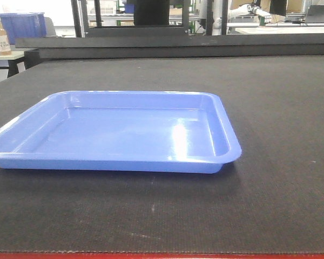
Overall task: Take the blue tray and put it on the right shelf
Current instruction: 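Lower both grippers toward the near and far edges of the blue tray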
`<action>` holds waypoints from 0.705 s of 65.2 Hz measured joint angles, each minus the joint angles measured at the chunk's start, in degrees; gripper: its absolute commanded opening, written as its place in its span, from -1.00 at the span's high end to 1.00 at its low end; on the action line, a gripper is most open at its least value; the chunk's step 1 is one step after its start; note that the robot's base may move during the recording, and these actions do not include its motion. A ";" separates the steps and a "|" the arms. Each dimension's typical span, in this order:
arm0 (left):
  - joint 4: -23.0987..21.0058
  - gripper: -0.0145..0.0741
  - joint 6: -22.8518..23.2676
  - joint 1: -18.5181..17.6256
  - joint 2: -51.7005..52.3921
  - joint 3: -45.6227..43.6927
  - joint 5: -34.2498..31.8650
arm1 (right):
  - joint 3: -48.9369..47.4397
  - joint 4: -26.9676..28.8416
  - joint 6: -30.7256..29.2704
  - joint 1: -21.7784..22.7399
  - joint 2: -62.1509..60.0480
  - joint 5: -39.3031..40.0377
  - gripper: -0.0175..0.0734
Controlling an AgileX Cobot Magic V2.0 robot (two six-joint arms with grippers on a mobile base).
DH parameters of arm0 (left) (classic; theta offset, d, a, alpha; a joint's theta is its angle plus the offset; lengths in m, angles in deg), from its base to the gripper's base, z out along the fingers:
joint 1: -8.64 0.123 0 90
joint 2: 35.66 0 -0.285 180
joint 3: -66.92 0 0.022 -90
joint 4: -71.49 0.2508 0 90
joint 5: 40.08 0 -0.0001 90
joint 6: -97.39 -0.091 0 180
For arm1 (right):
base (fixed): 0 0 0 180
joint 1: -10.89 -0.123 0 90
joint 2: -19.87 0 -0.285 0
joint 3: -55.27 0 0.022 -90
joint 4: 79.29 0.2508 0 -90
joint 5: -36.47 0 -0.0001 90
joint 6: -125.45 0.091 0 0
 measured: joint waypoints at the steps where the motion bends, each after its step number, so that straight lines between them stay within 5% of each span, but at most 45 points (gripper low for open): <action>1: 0.00 0.78 0.00 0.00 0.00 0.00 0.00 | 0.00 0.00 0.00 0.00 0.00 0.00 0.49; 46: 0.00 0.78 0.00 0.00 0.00 0.00 0.00 | 0.00 0.00 0.00 0.00 0.00 0.27 0.49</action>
